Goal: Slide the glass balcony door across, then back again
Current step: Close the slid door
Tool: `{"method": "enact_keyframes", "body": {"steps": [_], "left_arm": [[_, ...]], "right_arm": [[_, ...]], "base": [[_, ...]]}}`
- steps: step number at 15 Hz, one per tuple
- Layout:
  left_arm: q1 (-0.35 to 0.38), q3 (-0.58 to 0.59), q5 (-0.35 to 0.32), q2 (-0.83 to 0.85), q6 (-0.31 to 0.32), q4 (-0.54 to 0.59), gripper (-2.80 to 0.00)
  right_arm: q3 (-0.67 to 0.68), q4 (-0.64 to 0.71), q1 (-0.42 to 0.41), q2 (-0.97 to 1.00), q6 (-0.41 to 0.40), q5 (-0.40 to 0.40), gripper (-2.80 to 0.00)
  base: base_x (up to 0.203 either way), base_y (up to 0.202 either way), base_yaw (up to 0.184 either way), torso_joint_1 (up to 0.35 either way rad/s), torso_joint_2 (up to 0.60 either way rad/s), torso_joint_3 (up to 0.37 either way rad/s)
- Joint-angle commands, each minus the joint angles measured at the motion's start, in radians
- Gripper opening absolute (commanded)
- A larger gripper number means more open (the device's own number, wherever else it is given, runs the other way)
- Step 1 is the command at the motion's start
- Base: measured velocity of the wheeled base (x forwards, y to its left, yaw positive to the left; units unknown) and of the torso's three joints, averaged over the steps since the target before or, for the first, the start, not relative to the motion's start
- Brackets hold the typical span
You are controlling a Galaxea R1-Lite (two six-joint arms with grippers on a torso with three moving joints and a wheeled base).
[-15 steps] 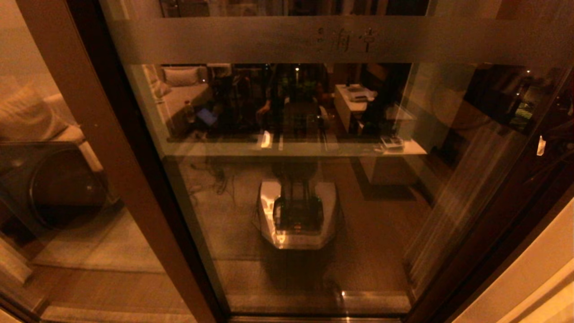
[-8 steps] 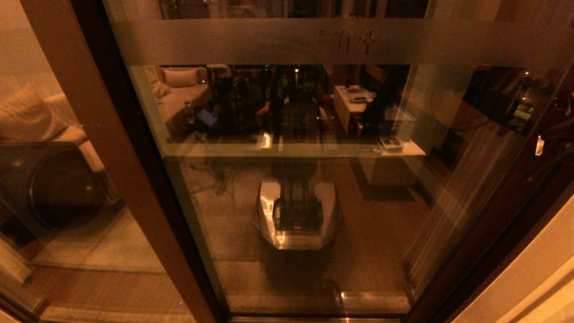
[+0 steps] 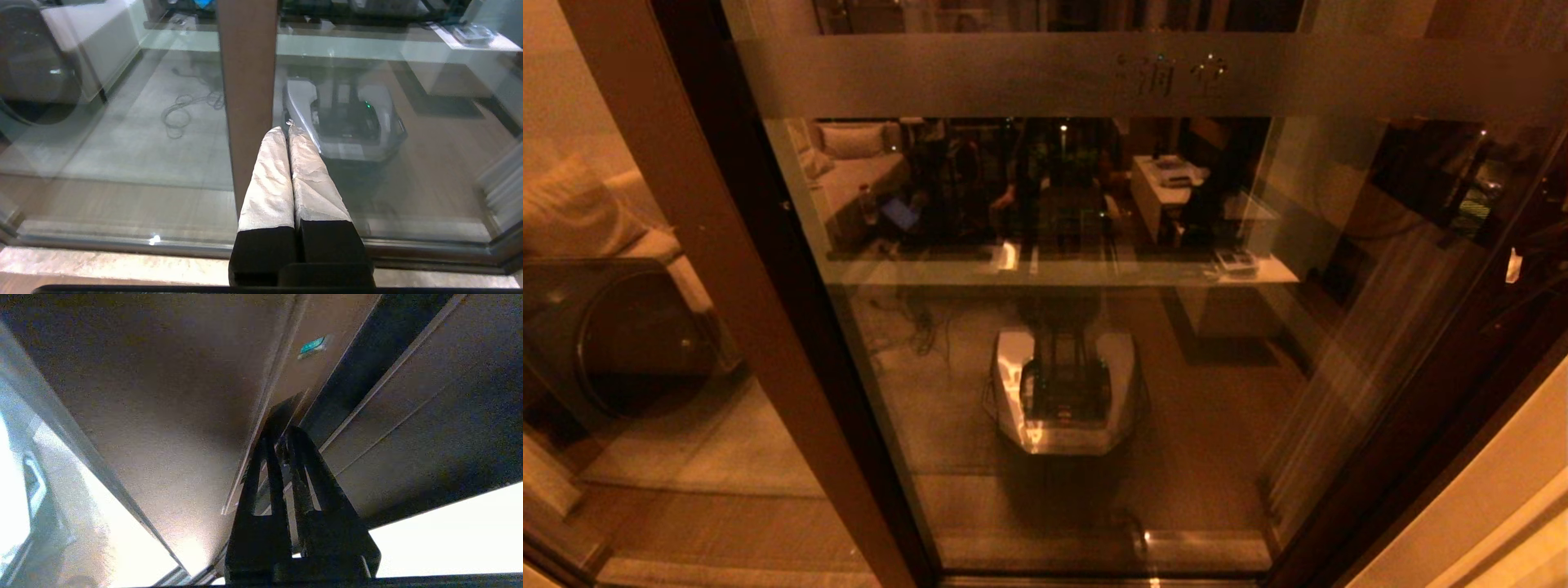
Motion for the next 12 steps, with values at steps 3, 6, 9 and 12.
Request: {"method": "enact_keyframes", "body": {"steps": [3, 6, 9, 12], "left_arm": [[0.001, 0.000, 0.000, 0.001, 0.000, 0.000, -2.80], [0.001, 0.000, 0.000, 0.001, 0.000, 0.000, -2.80], [0.001, 0.000, 0.000, 0.001, 0.000, 0.000, -2.80], [0.001, 0.000, 0.000, 0.001, 0.000, 0.000, -2.80]], "right_arm": [[0.129, 0.008, 0.007, -0.151, -0.003, 0.063, -2.80], [0.197, 0.008, 0.007, -0.242, -0.013, 0.073, -2.80], [0.279, 0.007, -0.003, -0.328, -0.021, 0.075, -2.80], [0.372, 0.009, -0.030, -0.431, -0.024, 0.121, -2.80]], "base": [[0.000, 0.000, 0.000, 0.000, 0.00, 0.000], [0.000, 0.000, 0.000, 0.000, 0.00, 0.000], [0.000, 0.000, 0.000, 0.000, 0.00, 0.000], [0.000, 0.000, 0.000, 0.000, 0.00, 0.000]]}}
